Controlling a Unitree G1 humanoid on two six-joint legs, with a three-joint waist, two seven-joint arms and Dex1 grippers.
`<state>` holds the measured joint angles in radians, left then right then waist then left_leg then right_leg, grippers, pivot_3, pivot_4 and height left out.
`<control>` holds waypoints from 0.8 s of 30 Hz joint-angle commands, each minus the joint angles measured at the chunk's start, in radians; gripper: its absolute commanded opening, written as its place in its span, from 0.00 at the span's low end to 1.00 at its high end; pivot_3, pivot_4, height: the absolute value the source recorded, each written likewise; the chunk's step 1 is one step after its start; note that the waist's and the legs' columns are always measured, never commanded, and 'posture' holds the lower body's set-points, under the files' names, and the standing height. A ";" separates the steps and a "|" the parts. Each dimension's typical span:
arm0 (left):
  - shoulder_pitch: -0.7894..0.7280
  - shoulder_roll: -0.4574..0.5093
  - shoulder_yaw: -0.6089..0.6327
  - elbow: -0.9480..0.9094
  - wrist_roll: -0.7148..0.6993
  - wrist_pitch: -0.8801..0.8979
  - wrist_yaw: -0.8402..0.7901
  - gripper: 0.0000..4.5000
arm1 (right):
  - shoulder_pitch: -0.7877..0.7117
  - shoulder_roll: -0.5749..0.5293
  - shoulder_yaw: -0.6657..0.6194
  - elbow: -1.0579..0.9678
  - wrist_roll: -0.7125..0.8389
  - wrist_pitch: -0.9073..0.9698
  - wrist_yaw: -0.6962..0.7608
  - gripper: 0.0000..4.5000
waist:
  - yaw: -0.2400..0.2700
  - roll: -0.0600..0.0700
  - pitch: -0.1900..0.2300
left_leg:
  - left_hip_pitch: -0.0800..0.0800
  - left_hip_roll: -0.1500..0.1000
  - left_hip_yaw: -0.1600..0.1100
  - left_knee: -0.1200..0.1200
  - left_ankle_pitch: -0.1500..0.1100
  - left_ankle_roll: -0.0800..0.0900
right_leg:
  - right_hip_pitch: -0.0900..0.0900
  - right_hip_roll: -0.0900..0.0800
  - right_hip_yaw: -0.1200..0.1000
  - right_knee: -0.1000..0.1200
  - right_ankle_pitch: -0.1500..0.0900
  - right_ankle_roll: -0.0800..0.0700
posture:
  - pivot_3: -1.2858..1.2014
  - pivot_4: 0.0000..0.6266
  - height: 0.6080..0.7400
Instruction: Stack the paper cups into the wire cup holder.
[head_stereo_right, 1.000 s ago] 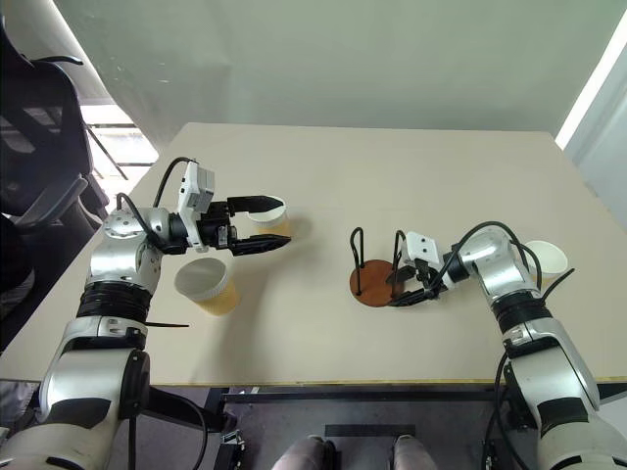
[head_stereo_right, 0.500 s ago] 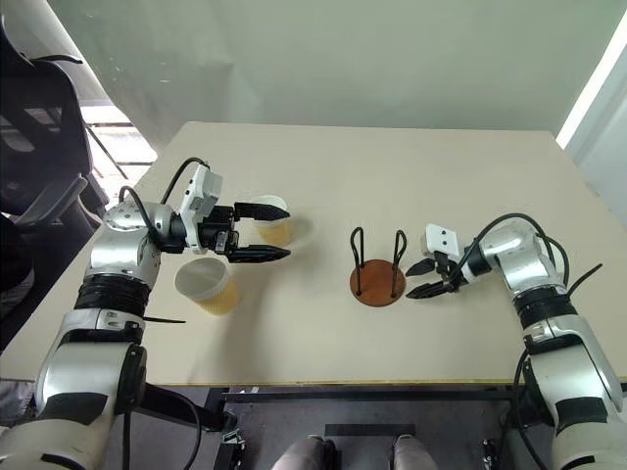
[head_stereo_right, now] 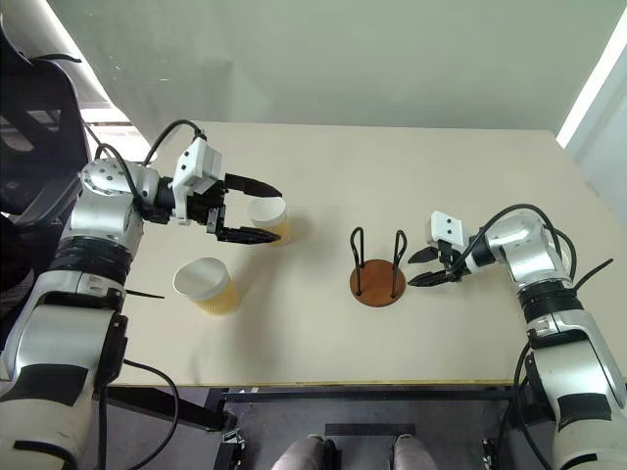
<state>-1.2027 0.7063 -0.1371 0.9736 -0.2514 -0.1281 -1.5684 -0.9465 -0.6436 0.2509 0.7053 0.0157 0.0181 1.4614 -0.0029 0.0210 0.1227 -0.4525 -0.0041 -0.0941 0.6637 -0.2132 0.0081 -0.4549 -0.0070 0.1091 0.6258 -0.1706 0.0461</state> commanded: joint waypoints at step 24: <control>-0.123 0.026 0.027 0.254 0.317 -0.256 0.147 1.00 | -0.246 -0.096 -0.107 -0.081 0.051 0.059 0.045 0.53 | -0.005 0.000 0.000 | -0.002 0.000 0.000 -0.001 0.000 0.000 | -0.002 0.000 0.000 0.000 0.000 0.000 | 0.52 0.24 1.00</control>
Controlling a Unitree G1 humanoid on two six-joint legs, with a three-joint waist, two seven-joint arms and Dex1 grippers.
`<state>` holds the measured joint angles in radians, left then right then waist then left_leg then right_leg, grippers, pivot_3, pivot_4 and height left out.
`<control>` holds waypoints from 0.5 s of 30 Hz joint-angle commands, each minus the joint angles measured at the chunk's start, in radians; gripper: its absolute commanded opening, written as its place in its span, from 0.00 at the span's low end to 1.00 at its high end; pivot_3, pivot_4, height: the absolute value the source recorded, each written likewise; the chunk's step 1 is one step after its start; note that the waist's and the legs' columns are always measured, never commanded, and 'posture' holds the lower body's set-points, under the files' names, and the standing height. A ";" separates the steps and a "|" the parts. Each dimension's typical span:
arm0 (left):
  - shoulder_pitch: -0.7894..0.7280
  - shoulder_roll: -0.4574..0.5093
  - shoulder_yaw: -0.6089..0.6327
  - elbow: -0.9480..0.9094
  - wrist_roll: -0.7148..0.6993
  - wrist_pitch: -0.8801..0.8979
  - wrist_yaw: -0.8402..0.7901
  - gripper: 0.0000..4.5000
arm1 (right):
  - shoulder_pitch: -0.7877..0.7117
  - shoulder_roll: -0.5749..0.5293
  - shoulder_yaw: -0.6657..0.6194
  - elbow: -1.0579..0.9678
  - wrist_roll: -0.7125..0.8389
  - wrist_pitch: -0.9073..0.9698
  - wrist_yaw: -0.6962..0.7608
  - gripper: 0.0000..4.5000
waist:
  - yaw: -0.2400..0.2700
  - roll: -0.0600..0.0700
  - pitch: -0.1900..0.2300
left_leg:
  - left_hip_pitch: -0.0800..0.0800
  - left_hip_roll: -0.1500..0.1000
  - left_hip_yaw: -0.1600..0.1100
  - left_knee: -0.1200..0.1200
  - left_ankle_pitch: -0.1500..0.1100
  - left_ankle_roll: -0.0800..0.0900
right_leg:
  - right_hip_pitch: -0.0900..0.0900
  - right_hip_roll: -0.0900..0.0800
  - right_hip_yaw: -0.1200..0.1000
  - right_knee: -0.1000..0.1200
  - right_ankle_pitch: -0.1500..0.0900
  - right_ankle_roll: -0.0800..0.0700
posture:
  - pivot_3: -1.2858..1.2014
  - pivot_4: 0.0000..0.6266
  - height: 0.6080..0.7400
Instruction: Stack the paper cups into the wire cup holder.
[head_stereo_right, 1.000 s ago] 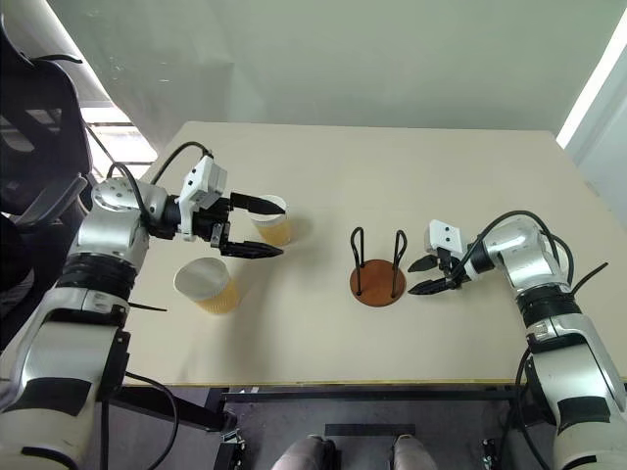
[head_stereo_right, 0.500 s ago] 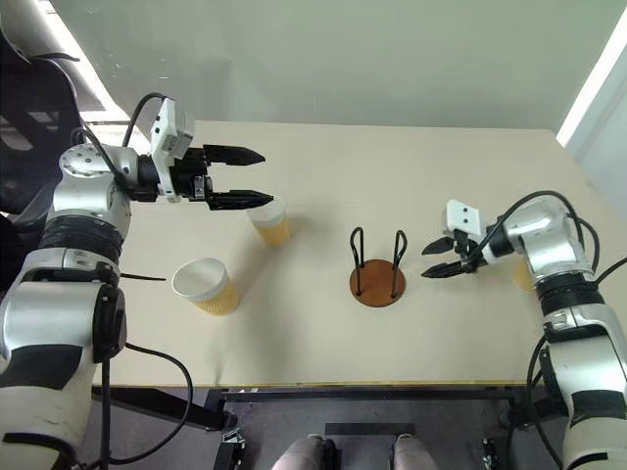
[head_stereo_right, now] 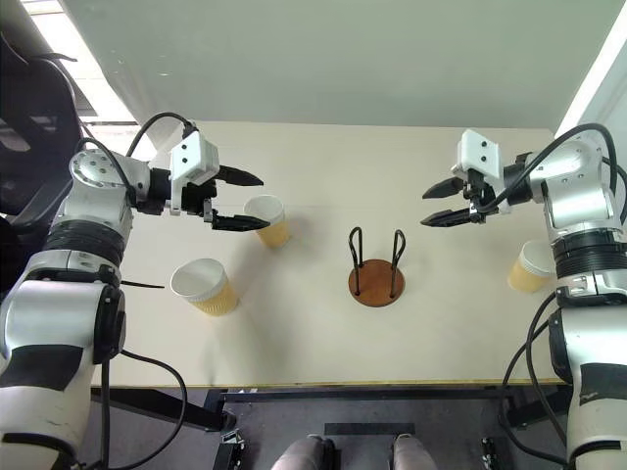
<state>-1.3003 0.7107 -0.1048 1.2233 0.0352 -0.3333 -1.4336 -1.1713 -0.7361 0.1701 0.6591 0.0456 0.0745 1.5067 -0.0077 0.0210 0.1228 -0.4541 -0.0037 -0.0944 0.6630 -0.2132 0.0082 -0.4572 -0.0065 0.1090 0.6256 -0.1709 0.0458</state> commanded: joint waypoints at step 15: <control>-0.089 0.053 -0.086 0.048 0.216 -0.126 0.146 1.00 | 0.033 -0.005 -0.025 -0.144 0.047 0.053 0.011 0.53 | 0.000 0.000 0.000 | -0.001 0.000 0.000 0.000 0.000 0.000 | -0.001 0.000 0.000 0.001 0.000 0.000 | 0.52 0.24 1.00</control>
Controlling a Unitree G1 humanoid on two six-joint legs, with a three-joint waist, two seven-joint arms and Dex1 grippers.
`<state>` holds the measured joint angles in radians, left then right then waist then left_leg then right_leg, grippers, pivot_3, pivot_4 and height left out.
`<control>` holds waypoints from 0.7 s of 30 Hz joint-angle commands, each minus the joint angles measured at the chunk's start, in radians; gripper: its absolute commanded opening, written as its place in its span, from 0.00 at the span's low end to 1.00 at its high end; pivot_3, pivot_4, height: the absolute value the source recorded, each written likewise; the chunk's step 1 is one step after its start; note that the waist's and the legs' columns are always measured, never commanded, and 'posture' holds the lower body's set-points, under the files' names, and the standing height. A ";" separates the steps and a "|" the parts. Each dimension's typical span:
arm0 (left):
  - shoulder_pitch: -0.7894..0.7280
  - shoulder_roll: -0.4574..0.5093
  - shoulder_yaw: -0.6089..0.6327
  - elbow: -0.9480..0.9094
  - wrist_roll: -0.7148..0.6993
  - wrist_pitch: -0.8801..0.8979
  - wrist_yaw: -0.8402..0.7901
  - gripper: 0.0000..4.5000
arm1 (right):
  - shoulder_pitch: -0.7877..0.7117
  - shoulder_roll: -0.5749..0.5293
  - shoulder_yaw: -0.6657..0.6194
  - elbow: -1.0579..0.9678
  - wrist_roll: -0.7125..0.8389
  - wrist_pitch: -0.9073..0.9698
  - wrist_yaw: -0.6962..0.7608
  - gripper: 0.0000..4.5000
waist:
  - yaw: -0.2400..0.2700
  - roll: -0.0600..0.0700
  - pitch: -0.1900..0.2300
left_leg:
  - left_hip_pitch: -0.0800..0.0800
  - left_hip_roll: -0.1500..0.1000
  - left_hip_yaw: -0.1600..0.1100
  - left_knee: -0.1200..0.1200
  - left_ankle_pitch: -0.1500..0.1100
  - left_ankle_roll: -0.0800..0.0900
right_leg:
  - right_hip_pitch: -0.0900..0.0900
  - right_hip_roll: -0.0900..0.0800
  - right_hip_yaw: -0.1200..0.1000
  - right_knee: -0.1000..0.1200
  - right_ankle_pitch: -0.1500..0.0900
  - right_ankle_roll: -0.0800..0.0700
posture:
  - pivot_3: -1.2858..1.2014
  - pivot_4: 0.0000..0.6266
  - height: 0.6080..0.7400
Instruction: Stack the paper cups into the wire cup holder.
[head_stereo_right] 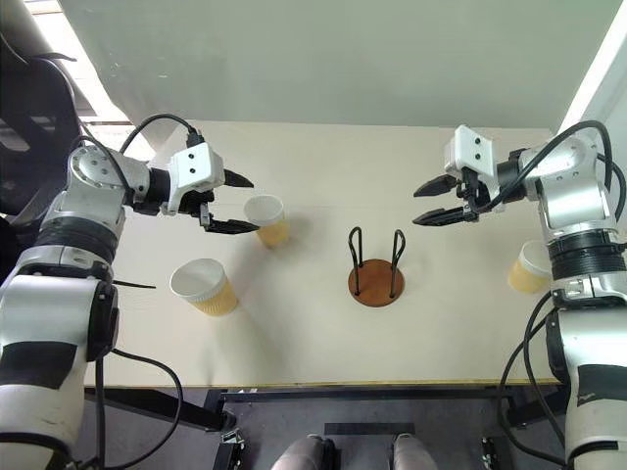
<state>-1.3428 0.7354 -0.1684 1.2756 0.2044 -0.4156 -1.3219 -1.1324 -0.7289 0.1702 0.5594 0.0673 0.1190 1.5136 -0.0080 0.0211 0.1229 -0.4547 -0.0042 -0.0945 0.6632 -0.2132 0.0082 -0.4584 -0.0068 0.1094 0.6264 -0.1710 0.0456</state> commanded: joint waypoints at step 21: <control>-0.079 0.006 -0.212 0.027 0.297 -0.179 0.316 1.00 | -0.007 -0.034 -0.019 -0.045 0.021 0.009 0.020 0.53 | -0.002 0.000 0.000 | 0.000 0.000 -0.002 0.000 0.000 0.000 | -0.001 0.000 0.000 0.001 0.001 0.002 | 0.52 0.24 1.00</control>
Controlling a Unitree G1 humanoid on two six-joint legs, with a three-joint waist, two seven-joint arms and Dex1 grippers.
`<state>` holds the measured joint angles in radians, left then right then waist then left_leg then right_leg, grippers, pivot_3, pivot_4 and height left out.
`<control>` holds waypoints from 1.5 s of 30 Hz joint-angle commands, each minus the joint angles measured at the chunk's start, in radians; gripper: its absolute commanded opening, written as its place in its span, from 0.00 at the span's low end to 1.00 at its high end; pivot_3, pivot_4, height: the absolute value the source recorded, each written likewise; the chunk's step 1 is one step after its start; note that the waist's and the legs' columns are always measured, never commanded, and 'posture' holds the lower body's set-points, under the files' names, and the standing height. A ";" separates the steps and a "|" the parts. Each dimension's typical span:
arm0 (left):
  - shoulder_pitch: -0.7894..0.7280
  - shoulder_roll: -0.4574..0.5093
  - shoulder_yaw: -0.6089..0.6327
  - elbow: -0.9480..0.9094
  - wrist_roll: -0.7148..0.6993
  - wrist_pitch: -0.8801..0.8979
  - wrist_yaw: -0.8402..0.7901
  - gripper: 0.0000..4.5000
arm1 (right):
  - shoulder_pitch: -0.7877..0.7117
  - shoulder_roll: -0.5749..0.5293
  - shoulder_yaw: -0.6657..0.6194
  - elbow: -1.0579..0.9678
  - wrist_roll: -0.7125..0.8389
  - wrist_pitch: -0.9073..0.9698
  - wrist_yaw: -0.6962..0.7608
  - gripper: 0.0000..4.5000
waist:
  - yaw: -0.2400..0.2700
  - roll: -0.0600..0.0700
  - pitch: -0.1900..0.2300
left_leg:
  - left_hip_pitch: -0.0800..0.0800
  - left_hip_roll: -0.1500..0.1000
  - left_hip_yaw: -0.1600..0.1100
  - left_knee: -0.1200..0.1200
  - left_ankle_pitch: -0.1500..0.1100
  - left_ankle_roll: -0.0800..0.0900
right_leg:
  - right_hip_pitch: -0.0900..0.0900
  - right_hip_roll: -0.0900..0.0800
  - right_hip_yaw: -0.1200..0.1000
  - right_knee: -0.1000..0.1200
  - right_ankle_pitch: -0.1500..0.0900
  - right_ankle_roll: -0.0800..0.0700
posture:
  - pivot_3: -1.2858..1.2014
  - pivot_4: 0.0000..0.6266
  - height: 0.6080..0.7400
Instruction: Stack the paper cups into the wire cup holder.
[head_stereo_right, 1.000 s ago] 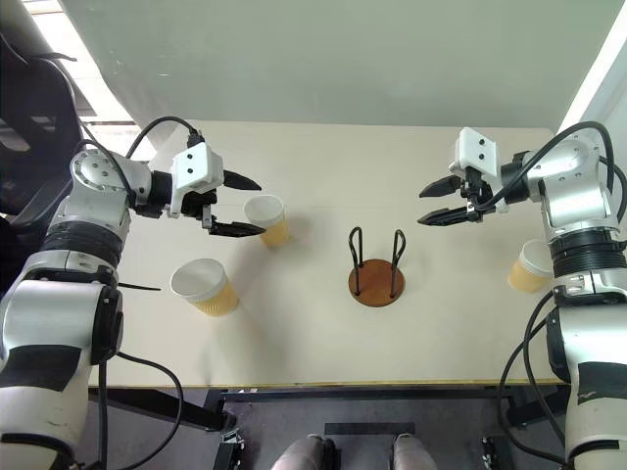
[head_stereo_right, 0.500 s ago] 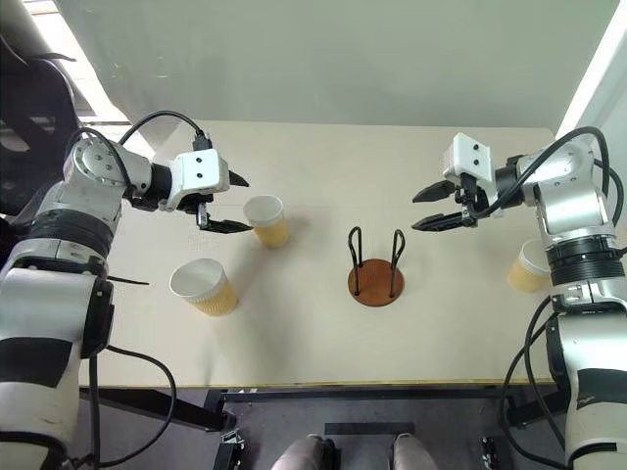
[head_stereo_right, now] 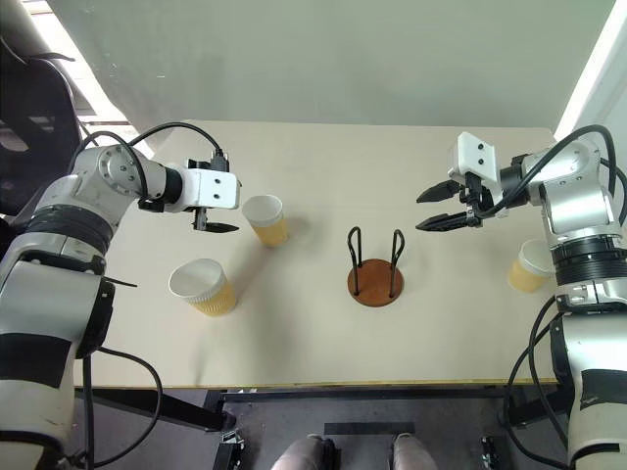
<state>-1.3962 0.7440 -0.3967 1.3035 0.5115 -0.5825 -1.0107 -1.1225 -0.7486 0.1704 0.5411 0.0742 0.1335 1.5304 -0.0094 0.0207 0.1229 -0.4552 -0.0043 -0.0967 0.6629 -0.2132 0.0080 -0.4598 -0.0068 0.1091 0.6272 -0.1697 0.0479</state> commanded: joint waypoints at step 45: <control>0.052 -0.097 -0.052 0.030 0.055 0.057 0.085 0.96 | 0.011 -0.017 -0.027 -0.087 0.029 0.045 -0.005 0.54 | -0.001 0.000 0.000 | 0.001 0.000 0.000 0.002 0.000 -0.001 | 0.001 0.002 -0.001 0.001 0.003 0.005 | 0.52 0.24 1.00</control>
<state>-1.3400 0.6428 -0.4516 1.3344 0.5574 -0.5323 -0.9309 -1.1074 -0.7508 0.1705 0.4922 0.0822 0.1782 1.5306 -0.0109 0.0207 0.1230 -0.4543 -0.0048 -0.0962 0.6652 -0.2128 0.0073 -0.4588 -0.0051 0.1079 0.6284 -0.1665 0.0533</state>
